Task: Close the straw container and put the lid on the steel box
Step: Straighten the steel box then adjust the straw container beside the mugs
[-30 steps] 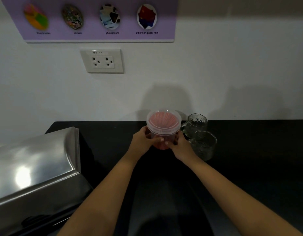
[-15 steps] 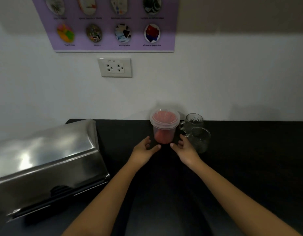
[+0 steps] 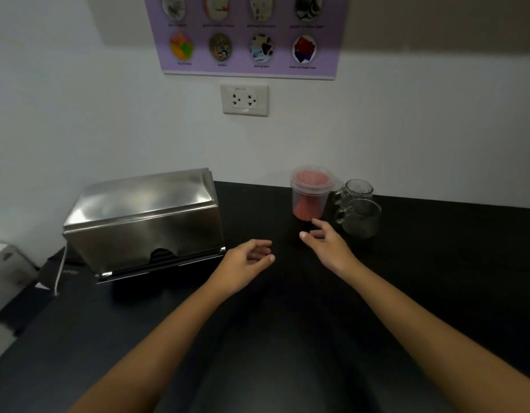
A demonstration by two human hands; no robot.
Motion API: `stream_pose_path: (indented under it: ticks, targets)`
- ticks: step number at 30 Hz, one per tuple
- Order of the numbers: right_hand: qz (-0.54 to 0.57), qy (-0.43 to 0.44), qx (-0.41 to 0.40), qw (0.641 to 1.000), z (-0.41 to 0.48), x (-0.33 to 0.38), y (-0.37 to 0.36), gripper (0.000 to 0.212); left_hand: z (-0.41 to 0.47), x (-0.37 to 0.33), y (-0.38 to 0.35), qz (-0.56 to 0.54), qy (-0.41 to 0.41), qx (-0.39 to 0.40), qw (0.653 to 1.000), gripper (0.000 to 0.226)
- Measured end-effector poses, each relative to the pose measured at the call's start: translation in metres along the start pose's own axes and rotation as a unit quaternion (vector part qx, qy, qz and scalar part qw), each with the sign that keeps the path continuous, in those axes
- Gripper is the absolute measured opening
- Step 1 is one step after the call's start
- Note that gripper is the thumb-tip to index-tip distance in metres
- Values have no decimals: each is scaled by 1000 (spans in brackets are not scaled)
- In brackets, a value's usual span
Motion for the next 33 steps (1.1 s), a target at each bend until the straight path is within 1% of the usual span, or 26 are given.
stream_pose_path:
  ticks: [6, 15, 18, 21, 23, 25, 27, 29, 30, 31, 33]
  targets:
    - [-1, 16, 70, 997, -5, 13, -51, 62, -41, 22, 41, -8, 24, -69, 997, 21]
    - [19, 41, 181, 983, -8, 38, -133, 72, -113, 60, 114, -16, 74, -181, 981, 21]
    - [30, 51, 181, 982, -6, 41, -151, 73, -131, 65, 141, 1, 75, -264, 962, 17]
    - [45, 59, 142, 987, 0, 41, -157, 68, -144, 76, 171, 39, 76, -363, 928, 14]
    - [32, 67, 130, 989, 4, 42, -158, 71, -144, 91, 189, 58, 90, -402, 909, 23]
    - [25, 71, 122, 990, 9, 44, -159, 76, -135, 115, 203, 14, 129, -398, 908, 47]
    - [23, 70, 117, 990, 15, 45, -161, 79, -120, 138, 211, -44, 153, -344, 926, 80]
    - [13, 68, 114, 991, 21, 47, -162, 81, -101, 156, 213, -74, 149, -271, 948, 105]
    - [6, 67, 114, 991, 24, 47, -163, 80, -93, 162, 213, -79, 144, -242, 956, 109]
    - [0, 65, 115, 991, 27, 47, -163, 80, -85, 168, 213, -78, 140, -222, 962, 109]
    - [-12, 64, 118, 991, 31, 46, -163, 78, -72, 178, 214, -67, 140, -209, 965, 106]
Point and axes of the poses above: each hand's wrist, its own z-axis towards the middle knuckle, its own y-axis out of the back of the hand, x = y × z, the point moved 5 cm from there along z, towards the middle knuckle, and after that the axes turned 15 degrees about z, right-handed, at the moved point
